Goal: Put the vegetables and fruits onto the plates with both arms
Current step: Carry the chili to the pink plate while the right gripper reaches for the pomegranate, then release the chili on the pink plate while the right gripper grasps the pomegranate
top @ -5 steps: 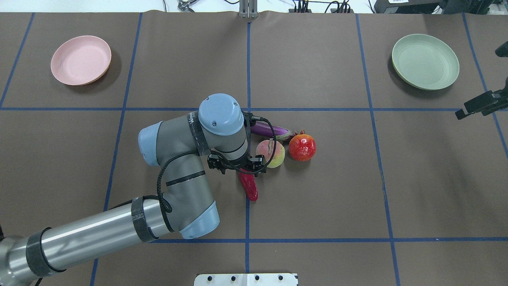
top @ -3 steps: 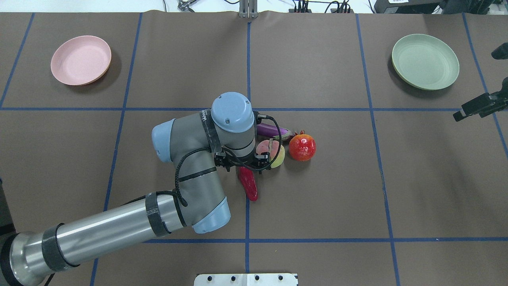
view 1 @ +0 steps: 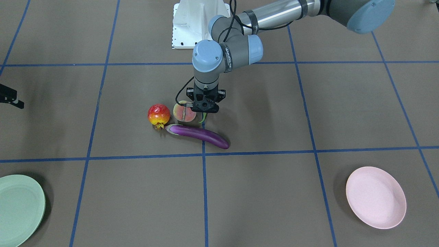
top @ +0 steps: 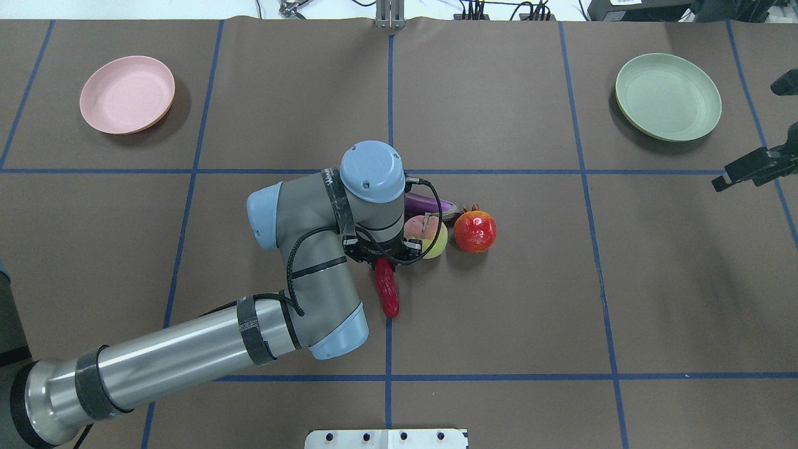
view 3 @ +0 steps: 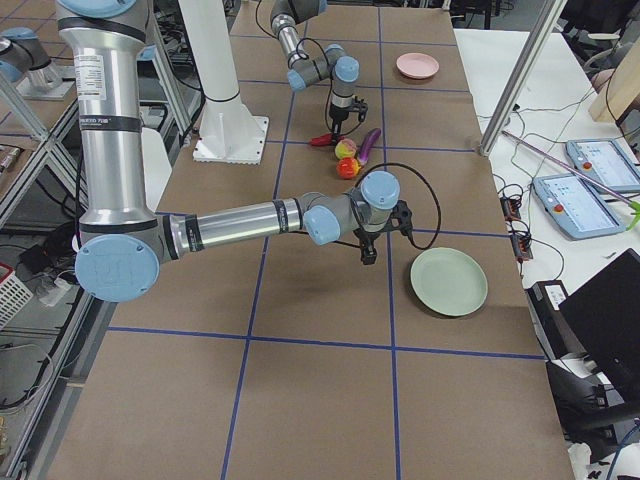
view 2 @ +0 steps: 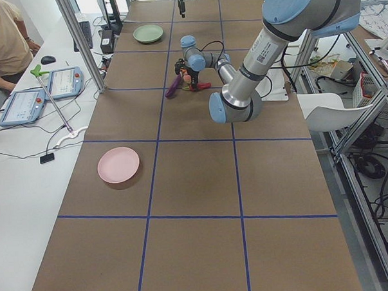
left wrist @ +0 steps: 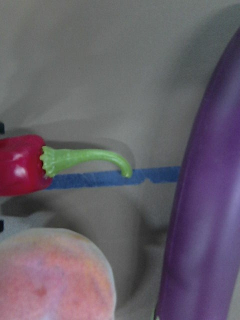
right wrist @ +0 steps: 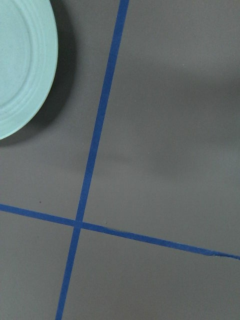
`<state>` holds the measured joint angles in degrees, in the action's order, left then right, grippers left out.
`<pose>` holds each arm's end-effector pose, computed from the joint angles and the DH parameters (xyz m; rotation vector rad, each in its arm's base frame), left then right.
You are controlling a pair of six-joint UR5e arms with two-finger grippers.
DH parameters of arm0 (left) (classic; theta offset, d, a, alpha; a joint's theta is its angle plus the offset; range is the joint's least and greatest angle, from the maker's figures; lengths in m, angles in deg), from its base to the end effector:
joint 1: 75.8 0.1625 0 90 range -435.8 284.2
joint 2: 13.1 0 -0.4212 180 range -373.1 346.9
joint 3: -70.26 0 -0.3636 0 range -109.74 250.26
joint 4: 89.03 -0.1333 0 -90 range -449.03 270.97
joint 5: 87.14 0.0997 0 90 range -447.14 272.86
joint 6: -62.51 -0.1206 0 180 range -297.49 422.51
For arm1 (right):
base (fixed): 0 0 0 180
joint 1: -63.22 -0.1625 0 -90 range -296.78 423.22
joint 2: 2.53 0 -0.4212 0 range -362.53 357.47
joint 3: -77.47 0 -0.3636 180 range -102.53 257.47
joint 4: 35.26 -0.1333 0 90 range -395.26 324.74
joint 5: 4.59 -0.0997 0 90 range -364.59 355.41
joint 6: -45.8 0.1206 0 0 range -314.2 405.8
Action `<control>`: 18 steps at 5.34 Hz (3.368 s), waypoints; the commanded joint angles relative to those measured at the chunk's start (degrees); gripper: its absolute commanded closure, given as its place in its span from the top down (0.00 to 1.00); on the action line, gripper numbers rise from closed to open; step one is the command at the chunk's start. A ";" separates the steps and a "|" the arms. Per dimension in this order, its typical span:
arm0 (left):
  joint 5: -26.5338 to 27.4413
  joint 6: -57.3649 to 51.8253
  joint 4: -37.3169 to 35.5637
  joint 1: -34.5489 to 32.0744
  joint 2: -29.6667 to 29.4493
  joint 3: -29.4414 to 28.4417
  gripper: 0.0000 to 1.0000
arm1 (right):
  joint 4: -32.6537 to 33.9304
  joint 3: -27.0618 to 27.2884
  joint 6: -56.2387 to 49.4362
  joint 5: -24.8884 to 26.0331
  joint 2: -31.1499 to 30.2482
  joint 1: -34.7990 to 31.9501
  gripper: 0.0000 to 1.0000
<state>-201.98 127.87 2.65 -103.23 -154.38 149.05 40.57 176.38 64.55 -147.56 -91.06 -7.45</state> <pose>0.6313 -0.4207 0.2072 -0.0573 0.8255 0.1120 -0.1270 -0.4740 0.5427 0.0788 -0.9899 -0.2073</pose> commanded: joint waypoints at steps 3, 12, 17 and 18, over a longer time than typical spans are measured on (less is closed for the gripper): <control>-6.01 -7.07 -12.75 -20.66 19.80 23.11 0.00 | -0.24 -0.74 18.03 1.80 10.61 6.10 1.00; -5.31 -13.32 19.77 -40.16 3.30 -36.71 1.00 | -0.24 6.39 51.81 25.10 19.34 33.13 1.00; -5.22 -12.71 18.89 -37.70 4.00 -31.25 1.00 | -15.36 -5.03 61.76 28.54 24.01 35.95 1.00; -5.22 -12.71 18.89 -37.61 4.00 -30.72 1.00 | -15.27 -5.66 61.50 29.32 24.02 35.95 1.00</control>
<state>-207.20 115.14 21.57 -140.96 -150.44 117.82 25.35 171.59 126.18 -118.75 -67.33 28.49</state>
